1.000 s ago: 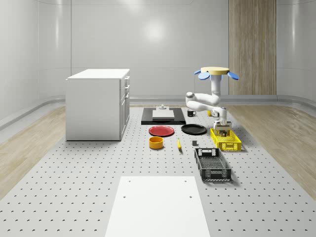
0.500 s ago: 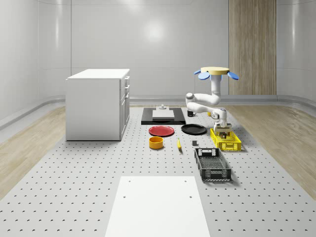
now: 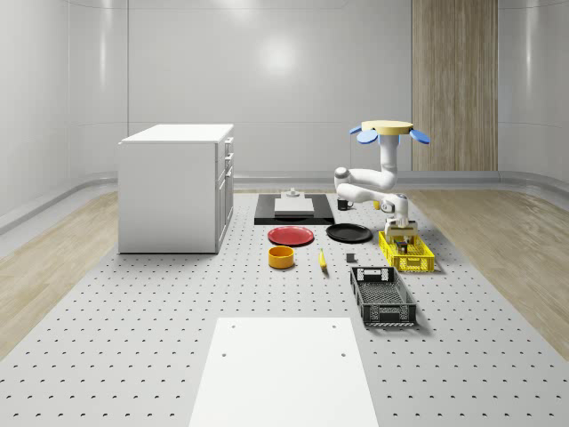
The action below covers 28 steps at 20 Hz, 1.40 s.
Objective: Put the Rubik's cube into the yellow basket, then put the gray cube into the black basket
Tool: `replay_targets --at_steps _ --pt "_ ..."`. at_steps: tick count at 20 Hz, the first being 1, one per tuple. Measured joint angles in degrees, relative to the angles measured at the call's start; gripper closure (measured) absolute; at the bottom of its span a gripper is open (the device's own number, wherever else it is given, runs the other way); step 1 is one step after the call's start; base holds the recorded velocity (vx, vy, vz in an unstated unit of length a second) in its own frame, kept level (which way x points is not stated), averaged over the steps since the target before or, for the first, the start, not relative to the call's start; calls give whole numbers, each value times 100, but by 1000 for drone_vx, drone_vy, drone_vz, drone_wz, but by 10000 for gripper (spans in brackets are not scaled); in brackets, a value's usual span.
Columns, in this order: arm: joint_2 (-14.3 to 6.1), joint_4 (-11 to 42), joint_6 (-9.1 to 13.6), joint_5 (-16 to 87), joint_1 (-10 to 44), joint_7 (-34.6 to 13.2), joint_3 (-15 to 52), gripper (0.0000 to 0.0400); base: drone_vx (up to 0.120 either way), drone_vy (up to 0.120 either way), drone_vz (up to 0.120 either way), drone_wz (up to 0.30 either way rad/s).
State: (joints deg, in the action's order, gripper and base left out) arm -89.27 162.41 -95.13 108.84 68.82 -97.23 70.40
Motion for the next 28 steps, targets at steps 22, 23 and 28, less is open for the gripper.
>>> replay_targets --at_steps 22,23,28 --pt "14 167 245 -634 -114 6 674 0 0 -67 58 0" --pt "13 168 244 -636 -114 6 676 0 0 -120 0 0" --pt "6 168 239 -642 -113 5 680 0 0 -120 0 0"
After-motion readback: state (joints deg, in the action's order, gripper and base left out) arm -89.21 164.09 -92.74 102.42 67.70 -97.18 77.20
